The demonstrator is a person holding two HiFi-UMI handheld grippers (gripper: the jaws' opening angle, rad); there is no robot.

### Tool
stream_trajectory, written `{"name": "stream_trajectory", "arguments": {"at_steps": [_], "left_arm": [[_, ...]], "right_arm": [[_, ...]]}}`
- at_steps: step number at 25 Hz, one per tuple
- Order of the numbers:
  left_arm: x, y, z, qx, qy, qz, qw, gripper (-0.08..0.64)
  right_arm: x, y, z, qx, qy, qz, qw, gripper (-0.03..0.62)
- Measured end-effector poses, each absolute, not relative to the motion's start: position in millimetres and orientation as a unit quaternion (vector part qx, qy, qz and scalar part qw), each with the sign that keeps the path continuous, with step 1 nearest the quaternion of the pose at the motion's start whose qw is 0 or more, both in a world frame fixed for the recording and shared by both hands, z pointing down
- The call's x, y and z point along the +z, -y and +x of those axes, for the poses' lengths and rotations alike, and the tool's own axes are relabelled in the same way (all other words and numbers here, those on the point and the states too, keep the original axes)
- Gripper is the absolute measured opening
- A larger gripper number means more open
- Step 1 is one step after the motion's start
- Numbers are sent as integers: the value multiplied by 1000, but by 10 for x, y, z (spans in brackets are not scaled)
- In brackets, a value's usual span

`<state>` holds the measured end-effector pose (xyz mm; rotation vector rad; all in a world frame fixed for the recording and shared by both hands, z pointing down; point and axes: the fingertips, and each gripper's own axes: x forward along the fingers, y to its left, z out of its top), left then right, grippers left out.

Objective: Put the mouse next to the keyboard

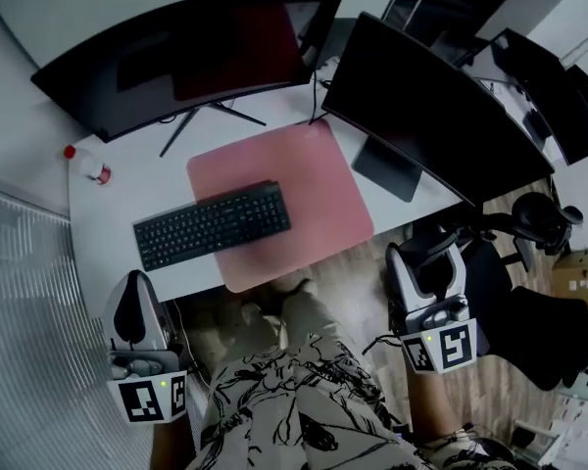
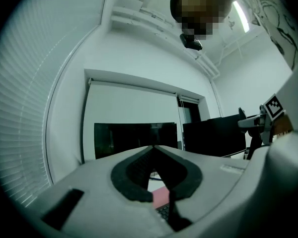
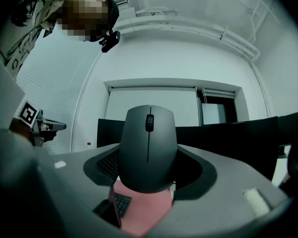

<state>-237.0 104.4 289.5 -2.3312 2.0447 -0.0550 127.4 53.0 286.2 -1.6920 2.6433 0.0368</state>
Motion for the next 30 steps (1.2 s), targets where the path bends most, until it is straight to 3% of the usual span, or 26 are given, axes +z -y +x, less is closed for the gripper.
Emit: {"name": "stream_trajectory", "arguments": {"at_steps": [20,30], "left_arm": [[2749,147,-2161,1,-636,-771,38,0],[2883,418,-2155,-14,-640,-768,23,0]], "right_arm": [[2813,408,1377,20,-833,-553,21,305],[3139,752,1226,-10,-847,-531,-18,305]]}}
